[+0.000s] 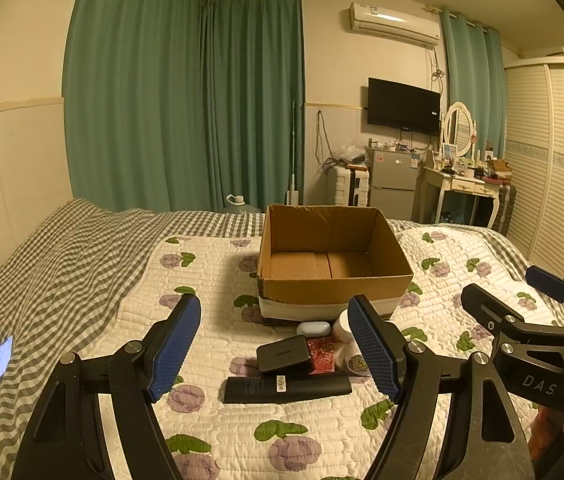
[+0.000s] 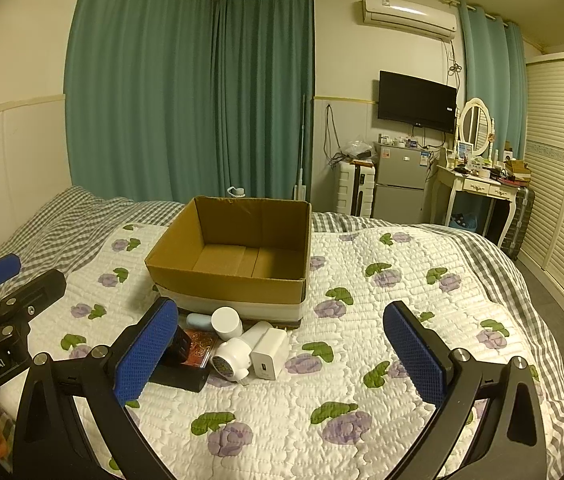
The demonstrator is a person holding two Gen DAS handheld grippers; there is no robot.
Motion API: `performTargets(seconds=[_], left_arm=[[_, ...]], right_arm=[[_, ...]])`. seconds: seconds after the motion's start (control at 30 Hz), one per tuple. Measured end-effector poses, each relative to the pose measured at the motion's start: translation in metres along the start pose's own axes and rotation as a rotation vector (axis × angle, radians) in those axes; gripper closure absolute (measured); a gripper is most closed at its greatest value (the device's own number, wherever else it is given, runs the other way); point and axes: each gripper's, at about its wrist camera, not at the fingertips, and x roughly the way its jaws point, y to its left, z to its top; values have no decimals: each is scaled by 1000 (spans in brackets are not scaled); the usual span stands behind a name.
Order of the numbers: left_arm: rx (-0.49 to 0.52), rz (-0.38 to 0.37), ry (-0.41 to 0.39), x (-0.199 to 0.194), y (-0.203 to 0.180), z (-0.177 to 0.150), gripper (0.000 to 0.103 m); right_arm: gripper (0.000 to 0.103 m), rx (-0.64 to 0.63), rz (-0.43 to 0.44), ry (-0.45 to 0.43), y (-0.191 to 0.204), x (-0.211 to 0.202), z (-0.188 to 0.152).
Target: Organize rigid objects
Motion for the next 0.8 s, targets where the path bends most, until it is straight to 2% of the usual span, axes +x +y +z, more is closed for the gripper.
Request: performTargets(seconds=[0.57, 0.67, 0.8], left_arm=[[10, -8, 1, 2, 1, 2, 24], [23, -2, 37, 18, 1, -2, 24], [30, -4, 141, 56, 2, -17, 24]], right_arm=[[0, -32, 24, 23, 3, 10, 3], [0, -38, 38, 44, 1, 23, 10], [0, -74, 36, 87, 1, 52, 9]])
